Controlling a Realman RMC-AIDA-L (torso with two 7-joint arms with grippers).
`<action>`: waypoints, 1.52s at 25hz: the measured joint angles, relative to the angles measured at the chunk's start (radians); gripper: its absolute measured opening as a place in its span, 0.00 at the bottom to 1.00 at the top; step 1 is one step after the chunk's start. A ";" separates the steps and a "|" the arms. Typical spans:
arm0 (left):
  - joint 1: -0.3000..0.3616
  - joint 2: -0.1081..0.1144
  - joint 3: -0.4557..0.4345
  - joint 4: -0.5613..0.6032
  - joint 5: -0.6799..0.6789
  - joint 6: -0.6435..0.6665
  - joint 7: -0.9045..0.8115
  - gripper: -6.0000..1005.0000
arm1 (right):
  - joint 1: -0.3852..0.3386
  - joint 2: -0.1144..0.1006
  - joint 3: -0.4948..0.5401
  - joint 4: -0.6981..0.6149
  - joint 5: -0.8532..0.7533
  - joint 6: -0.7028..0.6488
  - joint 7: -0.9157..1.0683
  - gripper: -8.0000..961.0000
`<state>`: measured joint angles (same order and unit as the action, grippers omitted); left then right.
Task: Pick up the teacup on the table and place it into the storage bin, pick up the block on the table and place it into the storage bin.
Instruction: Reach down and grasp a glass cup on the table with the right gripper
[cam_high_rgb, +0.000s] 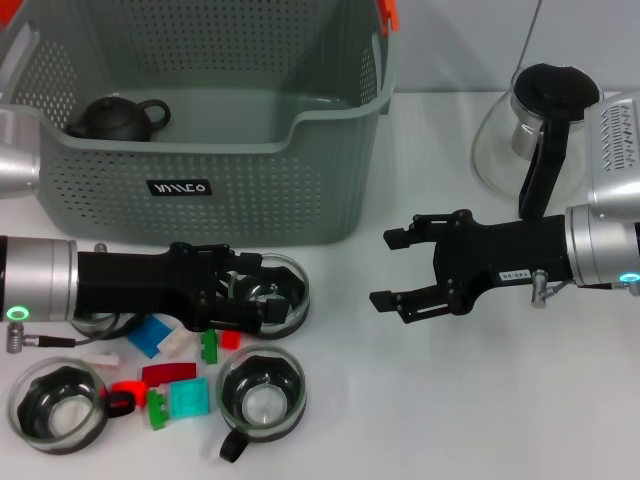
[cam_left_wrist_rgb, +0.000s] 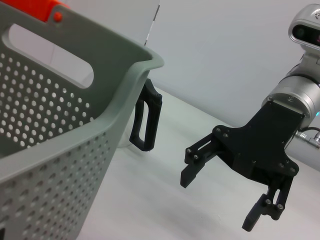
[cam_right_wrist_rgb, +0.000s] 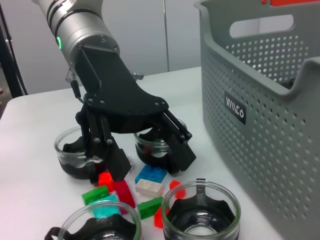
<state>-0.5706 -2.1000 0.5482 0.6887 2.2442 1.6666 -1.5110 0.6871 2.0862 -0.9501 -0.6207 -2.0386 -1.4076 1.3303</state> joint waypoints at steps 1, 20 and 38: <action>0.000 0.000 -0.001 0.000 0.000 -0.001 0.000 0.89 | 0.000 0.000 0.000 0.000 0.000 0.004 0.000 0.92; 0.001 0.000 0.003 0.001 0.000 -0.013 0.002 0.89 | 0.006 0.007 -0.005 -0.001 0.001 0.067 0.042 0.92; 0.052 0.016 -0.014 0.076 0.010 0.120 0.006 0.89 | 0.000 0.002 -0.008 -0.031 0.003 -0.100 -0.057 0.92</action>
<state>-0.5186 -2.0840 0.5347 0.7649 2.2545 1.7862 -1.5053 0.6872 2.0887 -0.9579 -0.6520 -2.0360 -1.5075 1.2735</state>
